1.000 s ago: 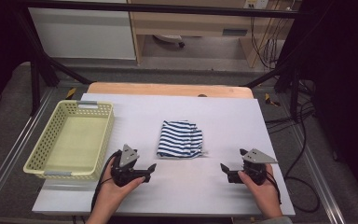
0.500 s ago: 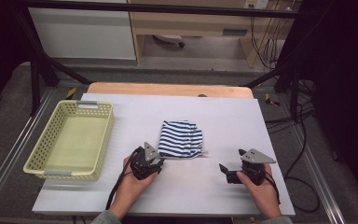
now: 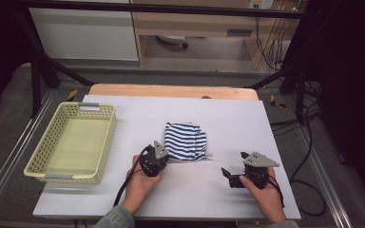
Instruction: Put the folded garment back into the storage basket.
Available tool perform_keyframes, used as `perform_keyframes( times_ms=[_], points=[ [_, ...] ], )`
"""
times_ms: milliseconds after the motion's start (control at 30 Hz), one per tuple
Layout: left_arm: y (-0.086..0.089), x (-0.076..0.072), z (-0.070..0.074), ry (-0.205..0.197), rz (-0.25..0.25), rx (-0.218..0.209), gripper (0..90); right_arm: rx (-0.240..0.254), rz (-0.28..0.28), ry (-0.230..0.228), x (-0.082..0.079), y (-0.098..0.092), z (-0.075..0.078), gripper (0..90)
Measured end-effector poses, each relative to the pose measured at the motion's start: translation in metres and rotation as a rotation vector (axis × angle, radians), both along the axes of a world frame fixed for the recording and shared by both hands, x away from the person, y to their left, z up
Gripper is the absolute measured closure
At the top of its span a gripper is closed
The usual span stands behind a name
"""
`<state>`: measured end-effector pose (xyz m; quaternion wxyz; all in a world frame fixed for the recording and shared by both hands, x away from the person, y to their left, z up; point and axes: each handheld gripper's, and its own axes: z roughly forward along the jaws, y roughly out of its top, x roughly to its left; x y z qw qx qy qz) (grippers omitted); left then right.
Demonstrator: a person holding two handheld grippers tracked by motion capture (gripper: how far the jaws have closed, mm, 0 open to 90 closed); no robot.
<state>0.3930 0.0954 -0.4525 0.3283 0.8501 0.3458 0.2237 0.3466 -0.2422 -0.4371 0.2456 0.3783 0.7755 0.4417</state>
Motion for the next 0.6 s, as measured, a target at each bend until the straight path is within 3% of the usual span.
perform_keyframes(
  times_ms=[367, 600],
  points=[
    [0.015, -0.013, 0.008, 0.060, -0.050, 0.060, 86.9, -0.017, 0.057, 0.013, -0.006, 0.016, 0.003, 4.2],
    [0.031, -0.030, 0.009, 0.095, -0.061, 0.038, 87.0, -0.030, 0.114, 0.051, -0.010, 0.032, 0.002, 4.9]
  ],
)
